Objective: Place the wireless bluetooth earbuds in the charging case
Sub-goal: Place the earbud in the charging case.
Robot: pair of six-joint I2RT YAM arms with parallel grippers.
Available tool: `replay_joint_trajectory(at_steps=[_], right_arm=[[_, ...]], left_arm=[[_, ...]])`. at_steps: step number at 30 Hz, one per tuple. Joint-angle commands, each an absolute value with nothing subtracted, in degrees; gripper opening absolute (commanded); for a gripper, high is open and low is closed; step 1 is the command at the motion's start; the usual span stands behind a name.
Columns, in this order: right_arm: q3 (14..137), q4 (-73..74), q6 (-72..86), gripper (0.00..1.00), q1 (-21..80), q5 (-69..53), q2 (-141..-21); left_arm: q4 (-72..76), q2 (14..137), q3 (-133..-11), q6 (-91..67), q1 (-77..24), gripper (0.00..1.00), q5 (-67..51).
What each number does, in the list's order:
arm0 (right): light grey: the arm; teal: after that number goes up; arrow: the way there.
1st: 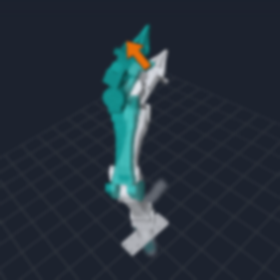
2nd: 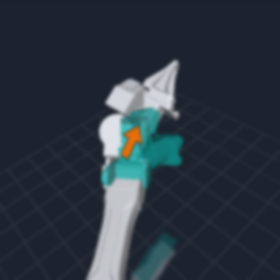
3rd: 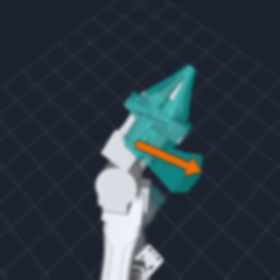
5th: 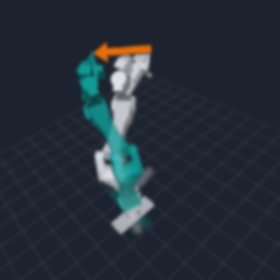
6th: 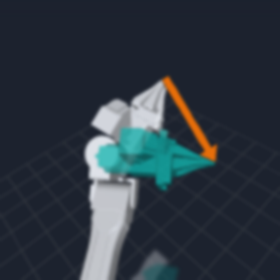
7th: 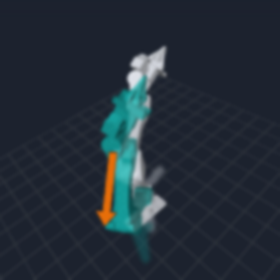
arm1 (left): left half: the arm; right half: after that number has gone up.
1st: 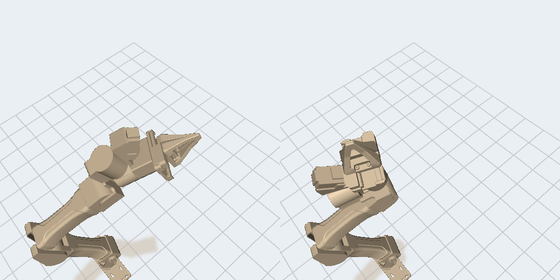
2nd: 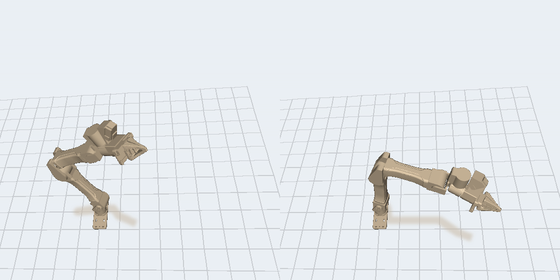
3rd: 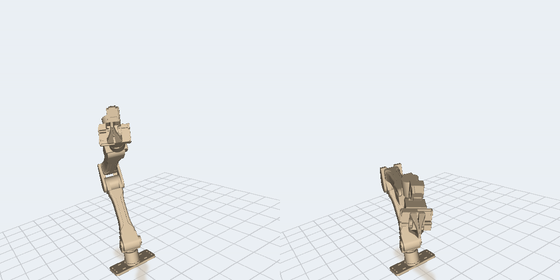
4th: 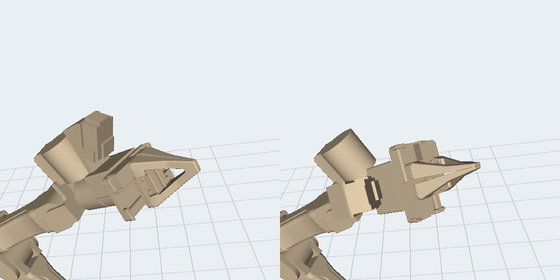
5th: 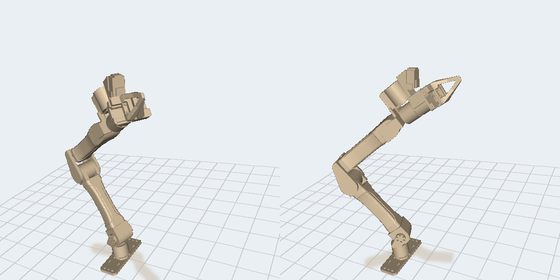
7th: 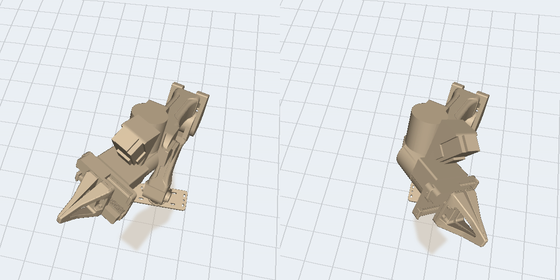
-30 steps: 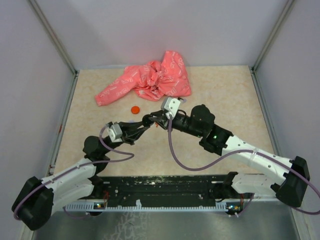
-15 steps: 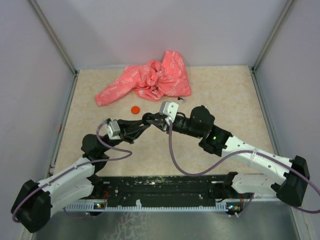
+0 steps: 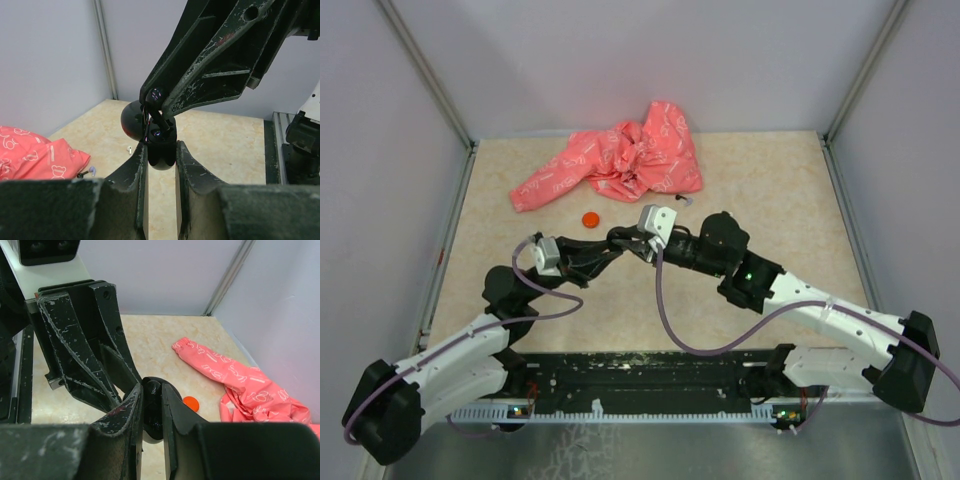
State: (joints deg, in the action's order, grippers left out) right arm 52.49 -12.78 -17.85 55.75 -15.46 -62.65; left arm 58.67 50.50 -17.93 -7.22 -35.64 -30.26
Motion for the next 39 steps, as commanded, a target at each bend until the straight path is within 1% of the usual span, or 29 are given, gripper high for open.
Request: replay_joint_trajectory(at_steps=[1,16,35,39], right_arm=[[54.1,-14.2,-19.4,0.09,56.4,-14.3,-62.4],[53.6,-13.1,-21.2,0.09,56.4,-13.1,-61.6],[54.8,-8.3,-22.7,0.09,56.5,-16.3,-62.8],[54.9,-7.8,-22.7,0.15,56.5,-16.4,-62.8]], left_arm=[[60.7,50.2,-20.0,-10.0,-35.7,0.00,-30.9],[58.2,48.8,-20.5,-12.5,-35.7,0.00,-27.4],[54.9,46.5,-22.4,-17.5,-35.7,0.00,-25.7],[55.5,46.6,-22.5,-18.1,-35.7,0.00,-25.5]])
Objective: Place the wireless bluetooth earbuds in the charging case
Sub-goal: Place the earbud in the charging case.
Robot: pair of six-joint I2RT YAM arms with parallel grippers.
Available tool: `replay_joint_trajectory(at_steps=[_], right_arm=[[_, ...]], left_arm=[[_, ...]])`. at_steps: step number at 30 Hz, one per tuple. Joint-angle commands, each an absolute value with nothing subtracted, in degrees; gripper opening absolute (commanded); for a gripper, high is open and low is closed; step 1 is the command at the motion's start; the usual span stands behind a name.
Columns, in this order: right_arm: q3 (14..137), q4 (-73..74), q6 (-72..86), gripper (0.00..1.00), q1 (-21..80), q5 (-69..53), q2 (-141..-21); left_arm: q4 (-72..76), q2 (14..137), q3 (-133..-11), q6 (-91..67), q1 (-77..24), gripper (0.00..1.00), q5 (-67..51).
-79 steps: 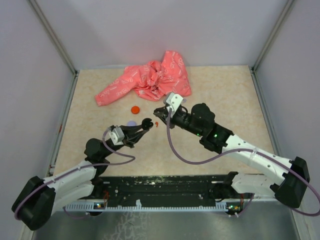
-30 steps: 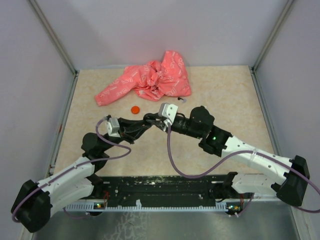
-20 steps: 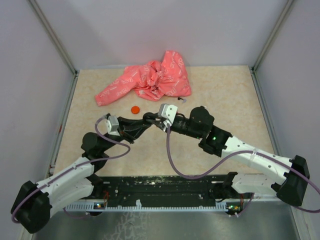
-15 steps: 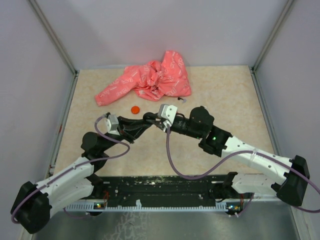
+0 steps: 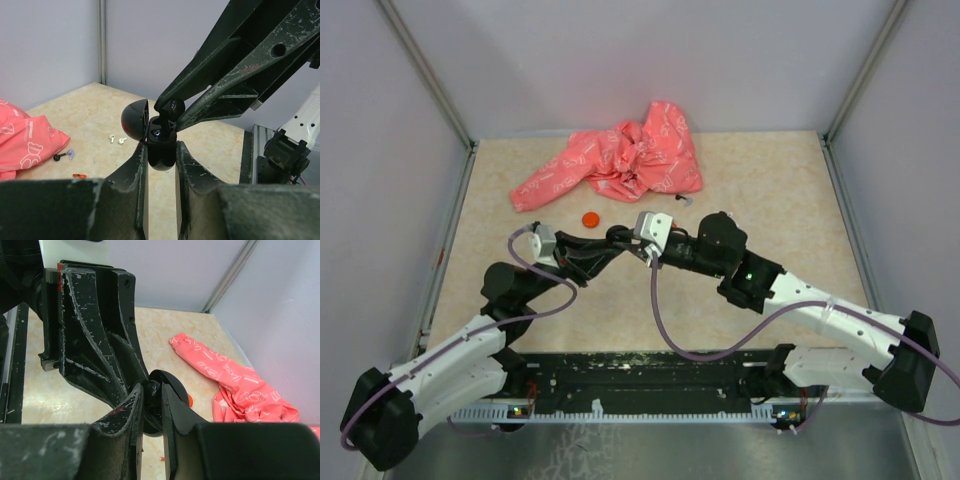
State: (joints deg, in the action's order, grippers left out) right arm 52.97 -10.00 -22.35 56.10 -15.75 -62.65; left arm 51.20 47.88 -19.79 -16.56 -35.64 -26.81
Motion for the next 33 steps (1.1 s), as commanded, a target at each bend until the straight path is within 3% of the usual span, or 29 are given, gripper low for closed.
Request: replay_joint_trajectory(at_steps=[1,15,21,33], right_arm=[[55.0,-7.4,-22.7,0.16,56.4,-16.5,-62.9],[55.6,-7.1,-17.7,0.34,56.5,-15.5,-62.9],[57.9,-5.9,-11.7,0.41,56.5,-14.7,-61.7],[72.0,15.2,-0.5,0.48,56.4,-8.8,-62.5]], left_arm=[[55.5,46.7,-22.6,-18.1,-35.7,0.00,-25.6],[55.9,46.8,-22.0,-13.1,-35.7,0.00,-28.9],[49.5,46.3,-24.7,-8.7,-35.7,0.00,-31.2],[39.6,47.1,-28.1,-1.5,-35.7,0.00,-31.8]])
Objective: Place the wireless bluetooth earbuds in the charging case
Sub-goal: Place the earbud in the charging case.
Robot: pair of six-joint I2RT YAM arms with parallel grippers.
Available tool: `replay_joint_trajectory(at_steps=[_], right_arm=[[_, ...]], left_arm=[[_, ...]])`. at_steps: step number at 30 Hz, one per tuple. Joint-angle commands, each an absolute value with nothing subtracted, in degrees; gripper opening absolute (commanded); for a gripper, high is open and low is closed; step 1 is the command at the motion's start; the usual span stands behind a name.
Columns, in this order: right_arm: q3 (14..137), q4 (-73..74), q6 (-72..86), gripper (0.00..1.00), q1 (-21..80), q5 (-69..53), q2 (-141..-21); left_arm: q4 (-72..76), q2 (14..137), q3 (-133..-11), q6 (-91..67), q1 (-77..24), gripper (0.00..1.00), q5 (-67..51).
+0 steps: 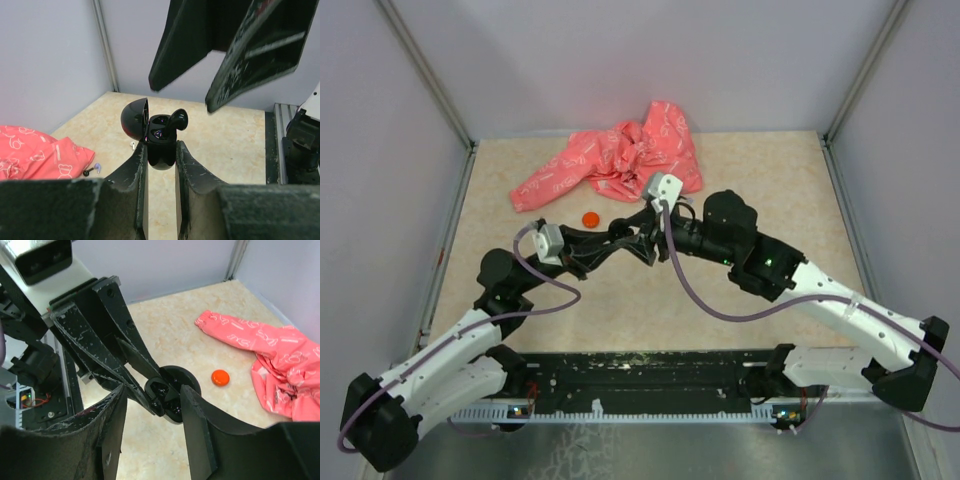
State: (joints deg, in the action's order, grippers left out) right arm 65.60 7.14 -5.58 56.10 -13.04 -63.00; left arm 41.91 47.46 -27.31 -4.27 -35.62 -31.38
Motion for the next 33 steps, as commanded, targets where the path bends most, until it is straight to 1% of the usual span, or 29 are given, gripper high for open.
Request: replay_joint_trajectory(at_steps=[1,6,12,15,33], right_arm=[[74.2,17.5,0.3,0.49,56.3,-7.9,-63.4],[78.5,24.9,6.0,0.53,56.3,-6.8,-66.4],[80.9,29.8,8.9,0.55,56.0,-6.3,-69.7],[82.5,31.7,9.3,0.55,55.3,-8.3,-71.4],[84.2,32.6,9.4,0.53,53.6,-16.1,-73.4]], left_arm=[[39.5,47.3,-27.9,-1.4,-35.7,0.00,-31.5],[40.0,49.0,-27.0,-1.9,-35.5,0.00,-30.6],[41.7,50.0,-26.1,-4.3,-34.2,0.00,-32.5],[41.4,49.6,-26.0,-4.4,-33.7,0.00,-33.0],[42.2,50.5,-25.7,-6.3,-32.8,0.00,-34.5]])
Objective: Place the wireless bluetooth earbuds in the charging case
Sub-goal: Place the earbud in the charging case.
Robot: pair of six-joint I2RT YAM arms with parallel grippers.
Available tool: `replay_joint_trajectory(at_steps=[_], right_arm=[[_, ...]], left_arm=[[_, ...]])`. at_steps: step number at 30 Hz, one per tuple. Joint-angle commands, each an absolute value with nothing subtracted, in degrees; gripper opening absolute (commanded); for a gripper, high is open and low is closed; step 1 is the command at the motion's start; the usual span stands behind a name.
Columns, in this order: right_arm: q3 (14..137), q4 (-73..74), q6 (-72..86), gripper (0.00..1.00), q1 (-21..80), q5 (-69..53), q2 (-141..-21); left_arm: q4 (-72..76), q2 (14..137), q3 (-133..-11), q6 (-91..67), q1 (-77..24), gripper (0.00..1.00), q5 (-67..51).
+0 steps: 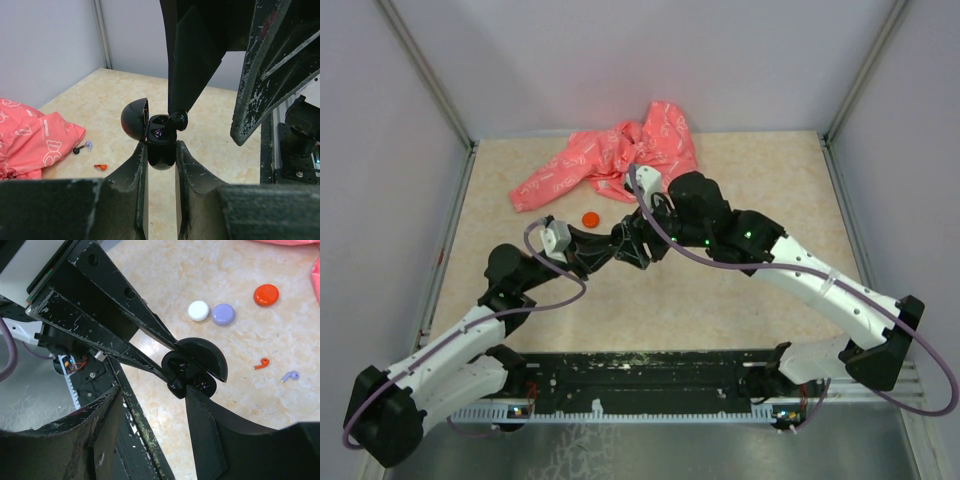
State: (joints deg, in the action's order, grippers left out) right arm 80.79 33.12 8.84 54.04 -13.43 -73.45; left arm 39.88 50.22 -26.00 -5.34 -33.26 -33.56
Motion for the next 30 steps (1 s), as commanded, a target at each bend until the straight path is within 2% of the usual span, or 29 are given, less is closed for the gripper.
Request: replay_joint_trajectory(at_steps=[1,30], right_arm=[[84.3,32.6,9.6,0.53,53.6,-16.5,-73.4],[85.2,26.8,10.6,0.50,53.6,-18.7,-73.6]], left_arm=[[42.2,50.5,-25.7,-6.4,-32.8,0.00,-34.6],[43.0,51.2,-25.8,-7.7,-32.7,0.00,-36.4]])
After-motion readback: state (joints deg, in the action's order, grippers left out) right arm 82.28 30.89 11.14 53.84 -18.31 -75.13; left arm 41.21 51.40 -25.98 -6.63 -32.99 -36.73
